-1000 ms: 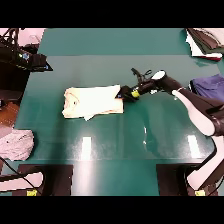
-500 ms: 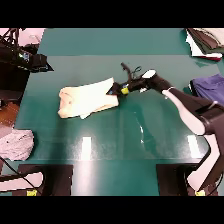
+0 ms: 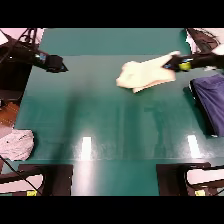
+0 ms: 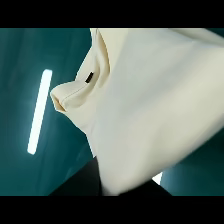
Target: Fold the shirts.
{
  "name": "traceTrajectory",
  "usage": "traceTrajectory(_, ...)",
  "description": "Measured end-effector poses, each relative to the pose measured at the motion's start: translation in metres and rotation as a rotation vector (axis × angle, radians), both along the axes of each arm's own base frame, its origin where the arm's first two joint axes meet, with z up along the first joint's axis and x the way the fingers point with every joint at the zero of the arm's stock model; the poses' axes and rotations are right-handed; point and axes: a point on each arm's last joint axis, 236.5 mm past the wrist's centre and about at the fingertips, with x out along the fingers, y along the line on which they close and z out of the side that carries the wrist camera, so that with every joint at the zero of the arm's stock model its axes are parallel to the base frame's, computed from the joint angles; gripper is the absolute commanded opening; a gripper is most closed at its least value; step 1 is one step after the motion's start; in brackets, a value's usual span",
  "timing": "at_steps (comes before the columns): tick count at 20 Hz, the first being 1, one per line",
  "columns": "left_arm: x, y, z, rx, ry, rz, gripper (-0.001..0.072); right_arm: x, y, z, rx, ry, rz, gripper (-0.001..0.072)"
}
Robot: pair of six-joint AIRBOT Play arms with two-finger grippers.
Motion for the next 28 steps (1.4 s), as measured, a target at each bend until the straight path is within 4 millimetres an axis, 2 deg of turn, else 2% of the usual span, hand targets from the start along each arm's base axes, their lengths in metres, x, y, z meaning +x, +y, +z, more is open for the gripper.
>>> traceTrajectory(2, -0.001, -0.021, 0.004, -0.010, -0.028, -0.030, 0.0020, -0.003, -0.066, 0.007, -0.034, -0.011, -0.132, 0.0016)
traceTrajectory(4, -0.002, -0.036, 0.007, -0.020, -0.043, -0.046, 0.0020, -0.008, -0.119, 0.012, -0.053, -0.026, -0.246, 0.0016)
traceTrajectory(6, -0.004, -0.048, 0.008, -0.028, -0.051, -0.060, 0.0020, -0.010, -0.163, 0.018, -0.073, -0.056, -0.345, 0.0016)
traceTrajectory(9, -0.005, -0.055, 0.010, -0.033, -0.057, -0.067, 0.0020, -0.010, -0.208, 0.043, -0.113, -0.139, -0.439, 0.0016)
traceTrajectory(12, -0.006, -0.058, 0.010, -0.035, -0.060, -0.070, 0.0020, -0.004, -0.227, 0.092, -0.160, -0.267, -0.455, 0.0016)
traceTrajectory(15, -0.007, -0.059, 0.010, -0.035, -0.060, -0.073, 0.0021, -0.003, -0.232, 0.140, -0.211, -0.368, -0.443, 0.0016)
traceTrajectory(18, -0.008, -0.059, 0.009, -0.033, -0.054, -0.074, 0.0020, -0.011, -0.228, 0.166, -0.252, -0.397, -0.411, 0.0016)
traceTrajectory(22, -0.010, -0.058, 0.008, -0.027, -0.047, -0.080, 0.0020, -0.033, -0.229, 0.170, -0.314, -0.321, -0.415, 0.0016)
traceTrajectory(28, -0.011, -0.058, 0.007, -0.017, -0.049, -0.094, 0.0020, -0.089, -0.249, 0.149, -0.430, -0.077, -0.515, 0.0019)
